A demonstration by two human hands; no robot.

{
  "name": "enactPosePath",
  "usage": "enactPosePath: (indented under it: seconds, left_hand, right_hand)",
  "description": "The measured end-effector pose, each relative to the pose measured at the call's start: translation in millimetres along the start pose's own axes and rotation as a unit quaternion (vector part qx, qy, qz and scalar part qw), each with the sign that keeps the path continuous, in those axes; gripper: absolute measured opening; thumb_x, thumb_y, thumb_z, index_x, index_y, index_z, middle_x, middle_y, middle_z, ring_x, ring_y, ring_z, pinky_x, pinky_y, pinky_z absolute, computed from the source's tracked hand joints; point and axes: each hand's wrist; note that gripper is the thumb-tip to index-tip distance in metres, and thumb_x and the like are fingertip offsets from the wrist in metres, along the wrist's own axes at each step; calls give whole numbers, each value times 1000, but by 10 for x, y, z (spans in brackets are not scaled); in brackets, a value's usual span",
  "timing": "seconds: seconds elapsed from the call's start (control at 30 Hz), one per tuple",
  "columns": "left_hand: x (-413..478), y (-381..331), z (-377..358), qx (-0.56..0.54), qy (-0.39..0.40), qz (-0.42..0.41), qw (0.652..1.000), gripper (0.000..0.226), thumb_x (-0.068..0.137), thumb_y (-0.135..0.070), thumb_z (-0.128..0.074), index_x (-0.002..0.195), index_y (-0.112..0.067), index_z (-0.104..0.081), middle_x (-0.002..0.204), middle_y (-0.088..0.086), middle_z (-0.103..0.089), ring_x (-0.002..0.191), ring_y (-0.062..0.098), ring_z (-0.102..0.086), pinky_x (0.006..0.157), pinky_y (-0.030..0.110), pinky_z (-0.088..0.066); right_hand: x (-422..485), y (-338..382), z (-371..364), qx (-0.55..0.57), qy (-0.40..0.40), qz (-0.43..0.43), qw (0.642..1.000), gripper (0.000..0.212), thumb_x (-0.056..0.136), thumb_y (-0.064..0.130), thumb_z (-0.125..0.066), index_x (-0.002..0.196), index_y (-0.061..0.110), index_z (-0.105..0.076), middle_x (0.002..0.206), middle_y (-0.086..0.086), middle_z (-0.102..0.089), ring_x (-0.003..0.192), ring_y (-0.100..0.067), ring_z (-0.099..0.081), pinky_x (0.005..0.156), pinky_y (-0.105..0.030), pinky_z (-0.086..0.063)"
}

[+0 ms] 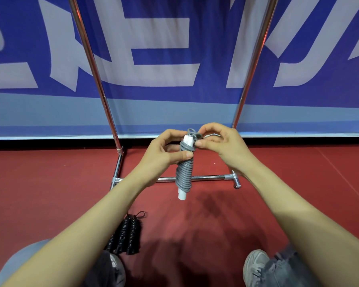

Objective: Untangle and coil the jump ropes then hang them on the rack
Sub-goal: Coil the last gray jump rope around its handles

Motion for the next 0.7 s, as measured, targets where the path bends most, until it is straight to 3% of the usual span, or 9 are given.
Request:
enactPosePath:
  seconds: [0.1,0.17,0.27,0.43,0.53,0.6,0.7]
  left_hand:
    - [-12,78,-58,-24,8,20,999,46,62,-1,-74,103,-13,-56,101,-1,-66,85,10,-65,77,27,-55]
    - [-15,101,-94,-72,18,51,996,41,65,-1,-73,101,-14,-57,97,-3,-65,82,10,-64,74,27,-53]
    - [-13,27,-130,-114,-2,93,989,4,90,-19,-61,90,-17,-57,92,-5,-68,87,10,-62,74,30,-50]
    - [23,30,-133,-91,-76,113,986,14,96,-20,-54,86,-20,-63,88,-1,-65,90,16,-58,73,35,-41]
    - [29,19,-143,-70,-93,84,990,14,95,-15,-55,84,-16,-64,81,0,-64,77,13,-59,70,28,-45]
    - [27,42,-141,-49,-97,59,992,15,96,-14,-54,83,-14,-62,79,0,-62,72,11,-56,69,25,-46]
    - [18,93,-132,-7,-92,40,995,16,98,-16,-51,84,-16,-58,80,-1,-60,76,14,-56,75,30,-46]
  right_hand:
    - [20,-22,-50,-51,-3,19,999,25,82,-3,-68,80,20,-60,75,6,-64,72,-11,-61,78,-26,-50]
    - [20,-36,-81,-88,-3,25,996,25,83,-1,-68,79,22,-58,73,9,-62,71,-7,-58,72,-19,-47]
    - [4,-48,-120,-90,-20,36,995,18,83,0,-68,83,16,-58,73,10,-58,64,4,-54,65,-9,-42]
    - [-34,-111,-216,-127,-13,62,990,18,80,6,-74,81,17,-59,81,4,-62,69,1,-55,70,-13,-47]
    - [-49,-138,-272,-123,-11,54,991,24,78,5,-76,81,19,-56,78,7,-59,67,0,-53,69,-13,-47]
    - [-27,-133,-253,-81,9,15,997,31,77,3,-77,90,19,-54,80,5,-59,69,-4,-55,73,-17,-49]
    - [14,-117,-196,0,68,-60,996,38,81,2,-73,111,12,-53,84,-2,-60,76,-12,-62,81,-25,-53]
Point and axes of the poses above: each hand's wrist, its own x-axis towards the middle knuckle, its own z-axis out of the back of the hand, y = z × x
